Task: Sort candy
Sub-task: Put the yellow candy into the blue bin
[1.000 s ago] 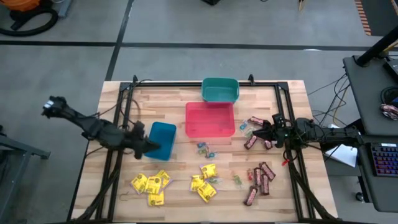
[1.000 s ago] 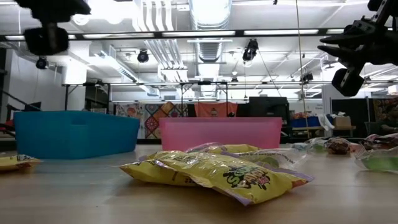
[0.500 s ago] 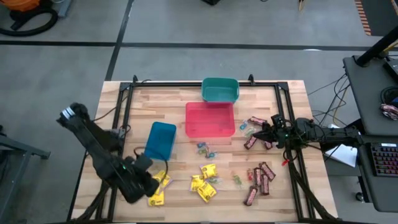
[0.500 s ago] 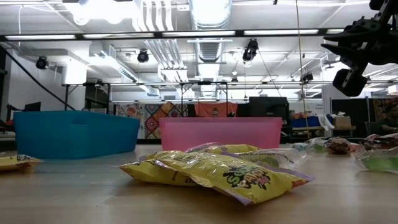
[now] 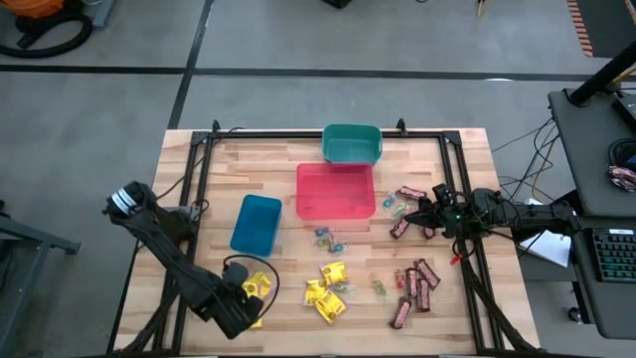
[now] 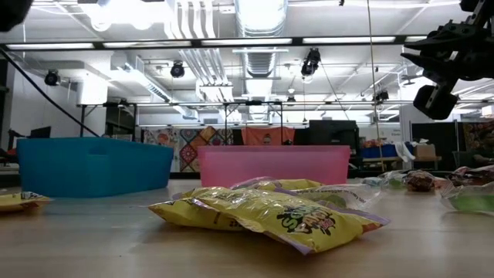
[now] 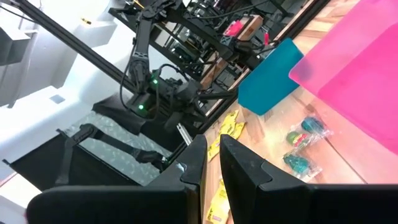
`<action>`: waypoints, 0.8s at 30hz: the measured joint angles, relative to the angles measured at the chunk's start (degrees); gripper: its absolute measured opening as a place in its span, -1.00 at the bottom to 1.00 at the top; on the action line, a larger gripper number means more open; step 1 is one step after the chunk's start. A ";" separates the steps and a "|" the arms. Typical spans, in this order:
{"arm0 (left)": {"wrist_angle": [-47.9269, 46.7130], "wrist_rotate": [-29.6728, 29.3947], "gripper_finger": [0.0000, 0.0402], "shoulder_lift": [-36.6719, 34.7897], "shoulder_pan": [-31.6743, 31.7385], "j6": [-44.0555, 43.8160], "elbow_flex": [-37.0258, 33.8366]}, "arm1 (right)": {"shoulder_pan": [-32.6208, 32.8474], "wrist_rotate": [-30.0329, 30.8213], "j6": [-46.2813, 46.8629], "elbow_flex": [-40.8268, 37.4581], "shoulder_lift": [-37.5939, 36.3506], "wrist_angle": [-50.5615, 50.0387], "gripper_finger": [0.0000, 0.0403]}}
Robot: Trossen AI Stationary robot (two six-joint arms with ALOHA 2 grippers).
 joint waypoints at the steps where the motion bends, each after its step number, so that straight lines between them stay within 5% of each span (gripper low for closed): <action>1: 0.07 -0.40 -0.97 0.26 0.02 -0.36 -0.14 | 0.00 -0.01 0.02 0.00 0.00 -0.04 -0.81; 7: 1.10 -2.59 -0.63 1.79 0.18 -1.08 -0.19 | 0.00 0.01 0.00 0.09 0.02 -1.56 -0.81; 17: 6.96 -2.48 0.32 6.94 1.91 0.41 -0.21 | 0.00 0.06 0.00 0.17 1.02 -2.54 -0.81; 24: 7.66 -2.38 0.46 9.15 2.14 0.69 -0.21 | 0.00 0.06 0.00 0.17 1.33 -2.65 -0.81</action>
